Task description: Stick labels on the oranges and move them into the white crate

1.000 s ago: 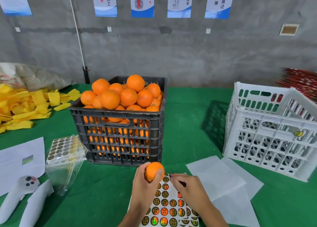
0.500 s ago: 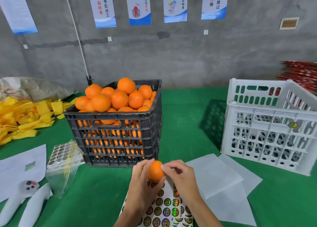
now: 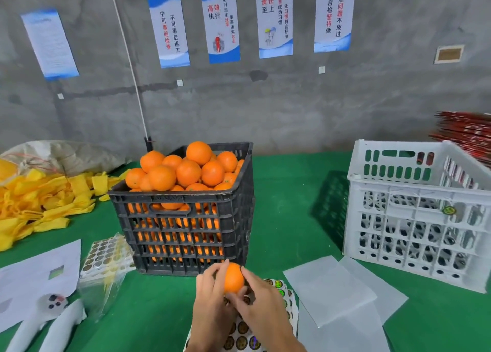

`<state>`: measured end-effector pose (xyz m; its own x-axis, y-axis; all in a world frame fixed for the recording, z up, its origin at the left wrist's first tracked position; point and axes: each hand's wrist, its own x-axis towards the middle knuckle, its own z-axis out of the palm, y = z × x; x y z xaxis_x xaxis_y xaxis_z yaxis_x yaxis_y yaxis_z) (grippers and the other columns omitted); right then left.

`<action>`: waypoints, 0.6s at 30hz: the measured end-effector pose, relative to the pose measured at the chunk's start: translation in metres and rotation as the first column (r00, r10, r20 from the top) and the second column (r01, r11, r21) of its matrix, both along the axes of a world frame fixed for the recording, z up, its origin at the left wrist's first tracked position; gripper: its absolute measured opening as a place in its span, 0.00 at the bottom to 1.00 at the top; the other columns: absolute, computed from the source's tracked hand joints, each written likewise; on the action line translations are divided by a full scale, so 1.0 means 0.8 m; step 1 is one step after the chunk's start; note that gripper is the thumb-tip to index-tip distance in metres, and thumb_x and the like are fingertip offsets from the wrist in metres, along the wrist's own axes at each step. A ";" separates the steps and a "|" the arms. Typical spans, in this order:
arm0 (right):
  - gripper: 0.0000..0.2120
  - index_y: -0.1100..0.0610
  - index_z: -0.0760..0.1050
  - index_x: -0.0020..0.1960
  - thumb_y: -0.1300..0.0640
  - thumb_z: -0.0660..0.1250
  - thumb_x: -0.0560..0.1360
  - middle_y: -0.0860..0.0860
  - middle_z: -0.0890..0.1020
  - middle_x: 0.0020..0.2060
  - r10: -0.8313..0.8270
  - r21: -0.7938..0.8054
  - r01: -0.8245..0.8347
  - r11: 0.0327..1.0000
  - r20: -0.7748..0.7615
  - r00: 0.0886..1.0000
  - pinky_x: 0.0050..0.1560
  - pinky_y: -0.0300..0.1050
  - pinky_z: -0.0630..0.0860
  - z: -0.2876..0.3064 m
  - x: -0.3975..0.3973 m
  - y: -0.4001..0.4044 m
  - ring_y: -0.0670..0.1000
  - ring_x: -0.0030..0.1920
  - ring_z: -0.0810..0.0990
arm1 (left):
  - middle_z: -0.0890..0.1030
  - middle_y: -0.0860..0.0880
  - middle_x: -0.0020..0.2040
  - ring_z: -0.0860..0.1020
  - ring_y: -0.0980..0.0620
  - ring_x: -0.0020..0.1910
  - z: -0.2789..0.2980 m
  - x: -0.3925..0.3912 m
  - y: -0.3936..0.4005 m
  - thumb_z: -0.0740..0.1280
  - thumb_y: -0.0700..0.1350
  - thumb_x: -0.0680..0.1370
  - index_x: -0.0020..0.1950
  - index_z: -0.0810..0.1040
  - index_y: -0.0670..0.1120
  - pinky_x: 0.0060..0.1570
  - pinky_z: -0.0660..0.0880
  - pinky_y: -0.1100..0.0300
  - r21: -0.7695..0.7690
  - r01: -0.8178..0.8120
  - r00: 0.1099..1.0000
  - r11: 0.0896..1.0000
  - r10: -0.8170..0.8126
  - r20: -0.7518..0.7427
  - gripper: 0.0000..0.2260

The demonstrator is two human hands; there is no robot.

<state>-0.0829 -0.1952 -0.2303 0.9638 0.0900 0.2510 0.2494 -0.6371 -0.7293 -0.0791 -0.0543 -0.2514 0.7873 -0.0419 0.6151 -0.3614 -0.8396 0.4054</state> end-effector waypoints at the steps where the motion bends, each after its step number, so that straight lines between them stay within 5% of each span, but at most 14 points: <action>1: 0.40 0.43 0.62 0.80 0.28 0.64 0.74 0.37 0.71 0.74 -0.022 -0.001 0.022 1.000 -0.007 1.000 0.72 0.39 0.68 0.001 -0.002 0.000 0.44 0.71 0.71 | 0.81 0.42 0.59 0.77 0.44 0.53 0.002 -0.001 -0.003 0.85 0.50 0.65 0.69 0.80 0.41 0.42 0.77 0.57 0.028 0.008 0.999 1.000 -0.009 0.039 0.35; 3: 0.41 0.43 0.57 0.81 0.28 0.64 0.74 0.38 0.65 0.78 -0.064 -0.008 0.064 0.998 -0.027 0.998 0.74 0.38 0.65 0.005 -0.007 -0.003 0.44 0.75 0.68 | 0.81 0.43 0.58 0.77 0.46 0.50 0.008 -0.003 -0.009 0.80 0.56 0.72 0.69 0.77 0.44 0.40 0.78 0.57 0.080 0.037 0.988 0.996 -0.048 0.145 0.30; 6: 0.43 0.39 0.54 0.81 0.24 0.61 0.72 0.36 0.62 0.78 -0.135 0.029 0.136 0.990 -0.025 0.990 0.75 0.35 0.60 0.013 -0.008 -0.002 0.43 0.76 0.66 | 0.80 0.45 0.59 0.80 0.43 0.46 0.018 0.003 -0.008 0.56 0.67 0.83 0.67 0.73 0.48 0.39 0.81 0.53 0.159 0.031 0.942 0.987 -0.082 0.325 0.26; 9: 0.45 0.37 0.55 0.80 0.20 0.59 0.69 0.32 0.63 0.77 -0.219 0.096 0.217 0.971 0.010 0.976 0.70 0.27 0.56 0.019 -0.010 0.004 0.39 0.74 0.66 | 0.75 0.49 0.62 0.82 0.39 0.43 0.022 0.005 -0.009 0.51 0.66 0.84 0.66 0.74 0.50 0.42 0.82 0.49 0.194 -0.009 0.917 0.981 -0.069 0.392 0.24; 12: 0.41 0.39 0.62 0.78 0.25 0.65 0.69 0.34 0.69 0.74 -0.262 0.068 0.258 0.964 0.052 0.964 0.65 0.25 0.61 0.037 -0.017 0.002 0.39 0.69 0.73 | 0.78 0.48 0.62 0.82 0.39 0.43 0.046 0.006 -0.026 0.54 0.63 0.85 0.65 0.74 0.49 0.40 0.82 0.49 0.178 0.027 0.917 0.984 -0.095 0.387 0.21; 14: 0.38 0.48 0.73 0.73 0.36 0.75 0.67 0.43 0.79 0.68 -0.307 0.049 0.303 0.952 0.157 0.939 0.59 0.35 0.76 0.063 -0.012 -0.018 0.46 0.61 0.82 | 0.75 0.48 0.64 0.77 0.43 0.51 0.079 0.015 -0.050 0.66 0.60 0.80 0.67 0.75 0.48 0.40 0.82 0.51 0.153 0.110 0.912 0.982 -0.161 0.376 0.22; 16: 0.34 0.54 0.77 0.70 0.42 0.79 0.68 0.48 0.82 0.64 -0.367 0.098 0.354 0.930 0.295 0.882 0.55 0.42 0.81 0.104 0.002 -0.053 0.50 0.59 0.83 | 0.74 0.48 0.67 0.71 0.45 0.57 0.121 0.035 -0.086 0.77 0.53 0.76 0.70 0.78 0.44 0.46 0.81 0.51 0.078 0.221 0.902 0.972 -0.234 0.363 0.26; 18: 0.33 0.52 0.72 0.73 0.42 0.75 0.73 0.47 0.78 0.66 -0.388 0.090 0.383 0.919 0.366 0.846 0.59 0.44 0.79 0.158 0.018 -0.095 0.49 0.62 0.80 | 0.75 0.46 0.70 0.71 0.46 0.62 0.168 0.059 -0.131 0.78 0.46 0.75 0.73 0.77 0.41 0.58 0.78 0.55 0.001 0.321 0.884 0.947 -0.300 0.359 0.28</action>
<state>-0.0683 -0.2715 -0.1040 0.7562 -0.2755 0.5935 0.2381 -0.7290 -0.6418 -0.0321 -0.1592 -0.1173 0.4726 -0.2057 0.8569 -0.7271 -0.6405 0.2472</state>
